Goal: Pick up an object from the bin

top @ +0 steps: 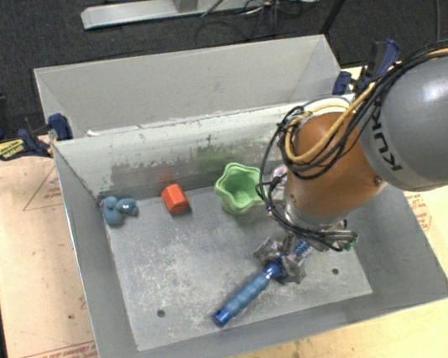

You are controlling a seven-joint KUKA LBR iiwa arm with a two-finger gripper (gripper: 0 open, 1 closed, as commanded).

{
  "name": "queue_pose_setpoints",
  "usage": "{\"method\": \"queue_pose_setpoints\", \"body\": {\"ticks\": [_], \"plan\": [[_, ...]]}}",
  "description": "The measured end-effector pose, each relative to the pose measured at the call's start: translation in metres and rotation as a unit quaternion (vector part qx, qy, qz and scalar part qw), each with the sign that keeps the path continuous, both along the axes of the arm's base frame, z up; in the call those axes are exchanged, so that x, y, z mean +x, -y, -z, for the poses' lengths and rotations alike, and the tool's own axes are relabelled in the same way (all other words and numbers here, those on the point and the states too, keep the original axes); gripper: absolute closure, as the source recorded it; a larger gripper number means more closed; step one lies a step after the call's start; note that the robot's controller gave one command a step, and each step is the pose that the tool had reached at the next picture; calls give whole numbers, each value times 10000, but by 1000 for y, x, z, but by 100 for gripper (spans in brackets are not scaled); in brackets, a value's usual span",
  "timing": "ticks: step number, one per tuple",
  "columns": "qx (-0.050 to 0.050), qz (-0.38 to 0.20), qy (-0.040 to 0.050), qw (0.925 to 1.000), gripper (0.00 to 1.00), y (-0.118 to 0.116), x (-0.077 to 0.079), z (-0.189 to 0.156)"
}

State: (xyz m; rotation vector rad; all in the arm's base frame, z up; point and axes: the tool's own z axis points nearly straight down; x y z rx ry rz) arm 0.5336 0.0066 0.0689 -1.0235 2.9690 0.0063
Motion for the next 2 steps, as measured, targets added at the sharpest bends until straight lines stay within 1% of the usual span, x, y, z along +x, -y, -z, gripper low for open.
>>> {"method": "queue_pose_setpoints", "body": {"ticks": [1, 2], "plan": [[-14, 15, 39, 10000, 100, -1, 2, -68], [-14, 30, 25, 10000, 100, -1, 3, -100]]}}
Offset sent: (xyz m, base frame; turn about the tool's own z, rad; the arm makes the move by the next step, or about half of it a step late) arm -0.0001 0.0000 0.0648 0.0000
